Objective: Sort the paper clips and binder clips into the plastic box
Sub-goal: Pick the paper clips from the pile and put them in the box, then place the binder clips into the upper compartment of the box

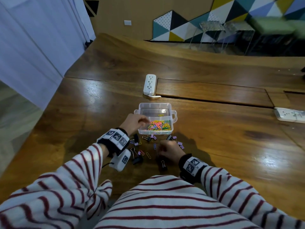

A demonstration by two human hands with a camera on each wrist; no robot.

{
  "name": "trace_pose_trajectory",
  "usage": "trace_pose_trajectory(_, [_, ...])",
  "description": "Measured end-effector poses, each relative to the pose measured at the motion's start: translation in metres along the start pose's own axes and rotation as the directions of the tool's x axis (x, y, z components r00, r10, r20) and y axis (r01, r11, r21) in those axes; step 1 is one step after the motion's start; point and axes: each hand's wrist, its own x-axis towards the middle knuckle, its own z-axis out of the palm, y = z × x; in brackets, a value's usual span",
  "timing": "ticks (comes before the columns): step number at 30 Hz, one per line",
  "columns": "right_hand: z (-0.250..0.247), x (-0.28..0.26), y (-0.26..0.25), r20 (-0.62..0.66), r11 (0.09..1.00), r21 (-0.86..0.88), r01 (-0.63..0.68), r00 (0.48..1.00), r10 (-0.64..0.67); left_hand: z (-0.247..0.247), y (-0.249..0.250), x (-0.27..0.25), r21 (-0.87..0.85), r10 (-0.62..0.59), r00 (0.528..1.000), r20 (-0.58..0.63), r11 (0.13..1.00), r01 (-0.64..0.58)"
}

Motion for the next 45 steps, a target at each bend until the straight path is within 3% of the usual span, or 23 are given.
trace_pose_trajectory(4, [-0.014, 0.013, 0.001, -0.039, 0.984, 0.144, -0.102, 0.993, 0.108, 0.017, -0.024, -0.028, 0.195, 0.019, 0.981, 0.191, 0.979, -0.057])
trace_pose_trajectory(9, [0.004, 0.035, -0.01, -0.025, 0.975, -0.087, -0.204, 0.979, 0.202, 0.042, -0.029, -0.035, 0.465, -0.018, 0.948, 0.318, 0.874, -0.14])
trace_pose_trajectory(13, [0.017, 0.035, -0.019, -0.053, 0.951, -0.281, -0.129, 0.991, 0.119, 0.049, -0.03, -0.036, 0.578, -0.007, 0.947, 0.321, 0.793, -0.19])
trace_pose_trajectory(19, [0.013, 0.04, -0.014, 0.039, 0.96, -0.251, -0.123, 0.99, 0.137, 0.047, -0.02, -0.038, 0.588, -0.009, 0.922, 0.387, 0.773, -0.239])
trace_pose_trajectory(22, [-0.001, 0.039, -0.008, 0.023, 0.976, -0.173, -0.129, 0.991, 0.135, 0.045, -0.018, -0.036, 0.51, 0.038, 0.931, 0.362, 0.829, -0.232])
trace_pose_trajectory(24, [-0.008, 0.033, -0.004, 0.031, 0.986, -0.159, -0.047, 0.998, 0.053, 0.048, -0.018, -0.035, 0.434, 0.11, 0.927, 0.357, 0.86, -0.269])
trace_pose_trajectory(28, [-0.005, 0.015, -0.002, 0.233, 0.949, -0.244, 0.2, 0.962, -0.143, 0.061, -0.021, -0.037, 0.398, 0.149, 0.914, 0.377, 0.865, -0.306])
trace_pose_trajectory(34, [0.007, 0.011, -0.001, 0.325, 0.84, -0.461, 0.286, 0.935, -0.14, 0.072, -0.02, -0.04, 0.524, 0.086, 0.907, 0.411, 0.792, -0.313])
trace_pose_trajectory(38, [0.009, 0.015, -0.004, 0.365, 0.838, -0.45, 0.308, 0.92, -0.143, 0.072, -0.023, -0.043, 0.537, 0.074, 0.905, 0.418, 0.784, -0.312])
trace_pose_trajectory(42, [0.005, 0.015, 0.003, 0.322, 0.838, -0.404, 0.366, 0.915, -0.243, 0.069, -0.021, -0.043, 0.493, 0.095, 0.918, 0.386, 0.819, -0.292])
trace_pose_trajectory(45, [0.001, 0.017, 0.01, 0.265, 0.898, -0.314, 0.309, 0.937, -0.23, 0.063, -0.02, -0.04, 0.313, 0.153, 0.93, 0.335, 0.913, -0.263])
